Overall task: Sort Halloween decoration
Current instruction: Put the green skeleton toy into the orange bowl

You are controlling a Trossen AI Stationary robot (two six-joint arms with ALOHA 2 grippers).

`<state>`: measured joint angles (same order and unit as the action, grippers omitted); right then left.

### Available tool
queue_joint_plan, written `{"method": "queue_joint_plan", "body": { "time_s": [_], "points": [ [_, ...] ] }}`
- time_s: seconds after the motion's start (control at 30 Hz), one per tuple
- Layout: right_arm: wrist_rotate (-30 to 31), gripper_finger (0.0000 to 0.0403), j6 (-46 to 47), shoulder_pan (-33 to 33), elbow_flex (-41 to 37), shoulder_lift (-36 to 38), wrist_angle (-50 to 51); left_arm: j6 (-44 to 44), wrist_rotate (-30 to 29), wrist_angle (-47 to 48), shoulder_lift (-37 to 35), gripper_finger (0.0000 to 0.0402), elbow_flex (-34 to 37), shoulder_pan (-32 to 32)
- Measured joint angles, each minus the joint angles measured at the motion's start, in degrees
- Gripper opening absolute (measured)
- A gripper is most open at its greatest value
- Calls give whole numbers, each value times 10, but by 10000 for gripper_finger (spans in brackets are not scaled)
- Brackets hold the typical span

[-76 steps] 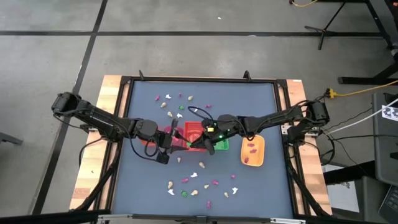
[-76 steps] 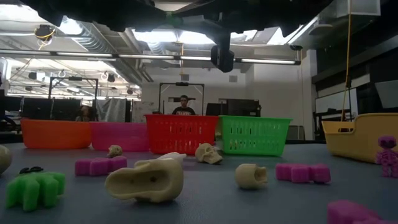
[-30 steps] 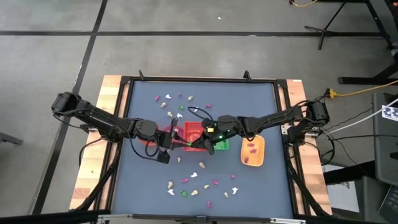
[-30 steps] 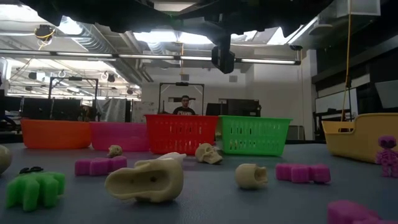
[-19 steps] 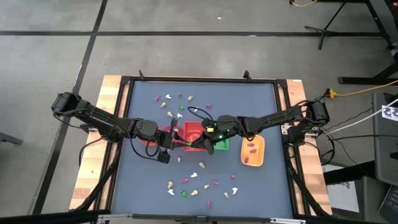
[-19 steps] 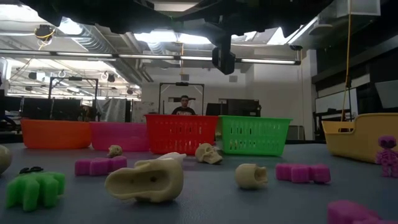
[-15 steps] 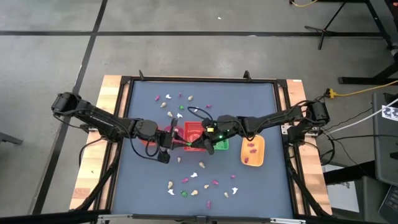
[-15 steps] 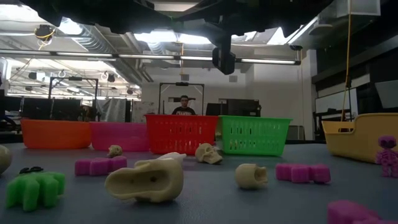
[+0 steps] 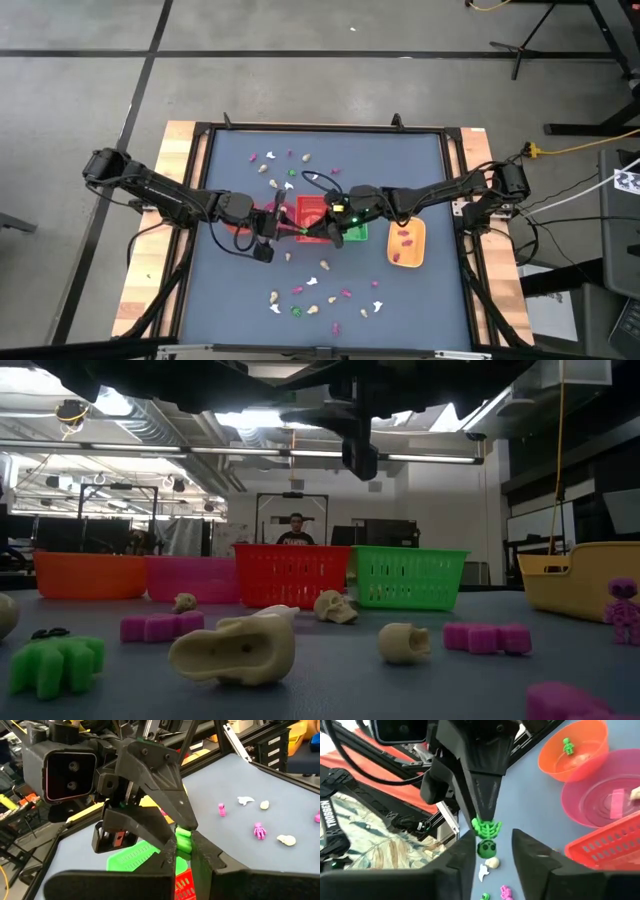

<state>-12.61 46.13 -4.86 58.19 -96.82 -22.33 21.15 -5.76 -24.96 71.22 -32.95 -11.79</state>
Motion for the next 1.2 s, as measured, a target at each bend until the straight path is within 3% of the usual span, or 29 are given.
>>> {"method": "queue_joint_plan", "body": {
  "time_s": [0.13,0.3,0.8,1.2],
  "points": [
    [6,160,0,0,0,0,6,-44,-46,31,-7,16,0,0],
    [3,171,0,0,1,0,51,-114,-97,112,-28,16,0,0],
    [16,172,-2,0,1,0,134,-402,-96,471,-92,16,0,-20],
    [16,172,-2,0,1,0,134,-551,-98,593,-103,16,0,-42]
  ]
}}
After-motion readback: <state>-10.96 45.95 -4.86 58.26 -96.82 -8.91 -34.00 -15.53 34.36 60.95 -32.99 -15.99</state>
